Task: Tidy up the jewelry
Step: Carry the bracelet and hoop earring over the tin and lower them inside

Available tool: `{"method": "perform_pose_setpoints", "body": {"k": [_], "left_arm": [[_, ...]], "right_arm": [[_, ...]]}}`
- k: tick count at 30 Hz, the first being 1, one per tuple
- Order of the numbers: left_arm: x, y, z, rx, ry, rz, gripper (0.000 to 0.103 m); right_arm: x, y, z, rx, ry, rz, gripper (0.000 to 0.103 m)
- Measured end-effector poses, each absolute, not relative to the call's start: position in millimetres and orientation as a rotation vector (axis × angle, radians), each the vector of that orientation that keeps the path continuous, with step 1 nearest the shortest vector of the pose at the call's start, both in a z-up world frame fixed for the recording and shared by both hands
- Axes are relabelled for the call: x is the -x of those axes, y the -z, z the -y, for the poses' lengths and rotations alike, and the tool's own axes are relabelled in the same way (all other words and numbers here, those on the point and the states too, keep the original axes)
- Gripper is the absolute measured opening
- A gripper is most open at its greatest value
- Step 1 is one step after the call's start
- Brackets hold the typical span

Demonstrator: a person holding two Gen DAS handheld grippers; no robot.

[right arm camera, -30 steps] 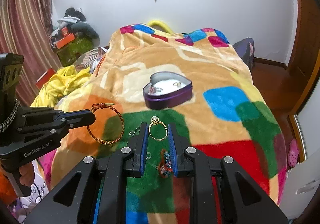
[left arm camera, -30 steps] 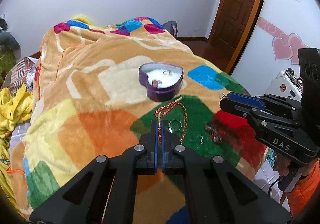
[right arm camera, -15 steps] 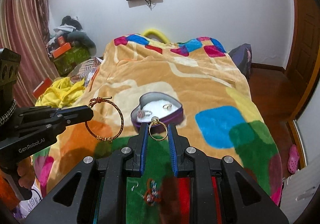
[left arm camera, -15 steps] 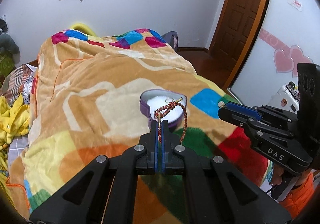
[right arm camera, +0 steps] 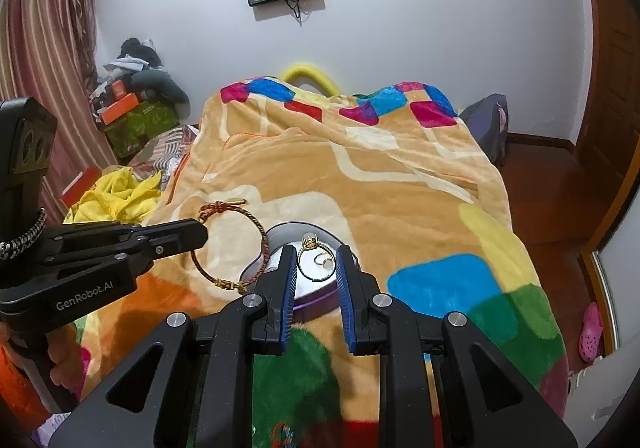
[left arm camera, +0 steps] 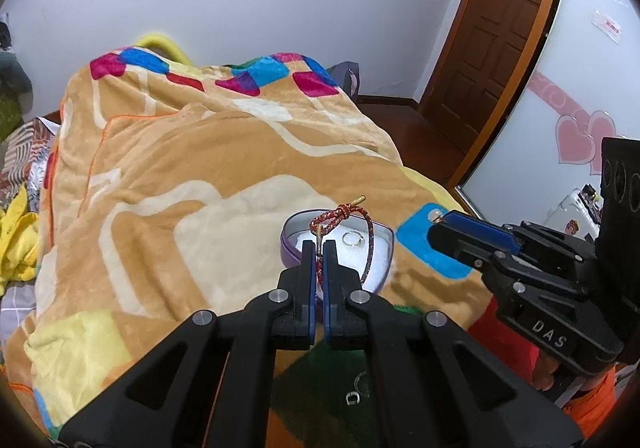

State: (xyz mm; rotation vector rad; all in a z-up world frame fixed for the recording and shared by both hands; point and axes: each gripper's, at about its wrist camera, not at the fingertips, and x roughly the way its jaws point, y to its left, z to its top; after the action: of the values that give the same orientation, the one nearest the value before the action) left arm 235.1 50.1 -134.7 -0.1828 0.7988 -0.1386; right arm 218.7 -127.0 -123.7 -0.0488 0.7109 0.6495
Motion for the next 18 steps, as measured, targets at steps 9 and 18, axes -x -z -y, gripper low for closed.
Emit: {"method": "perform_pose_setpoints", "body": {"k": [9, 18], "left_arm": [[-262.9, 158.9, -52.6, 0.221, 0.157, -0.868, 0.001], [-272.4, 170.2, -47.0, 0.189, 0.173, -0.901, 0.001]], "right_arm": [[-236.0, 141.1, 114.3, 0.073, -0.677, -0.761, 0.018], [-249.9, 154.5, 107.9, 0.099, -0.684, -0.815, 0.018]]}}
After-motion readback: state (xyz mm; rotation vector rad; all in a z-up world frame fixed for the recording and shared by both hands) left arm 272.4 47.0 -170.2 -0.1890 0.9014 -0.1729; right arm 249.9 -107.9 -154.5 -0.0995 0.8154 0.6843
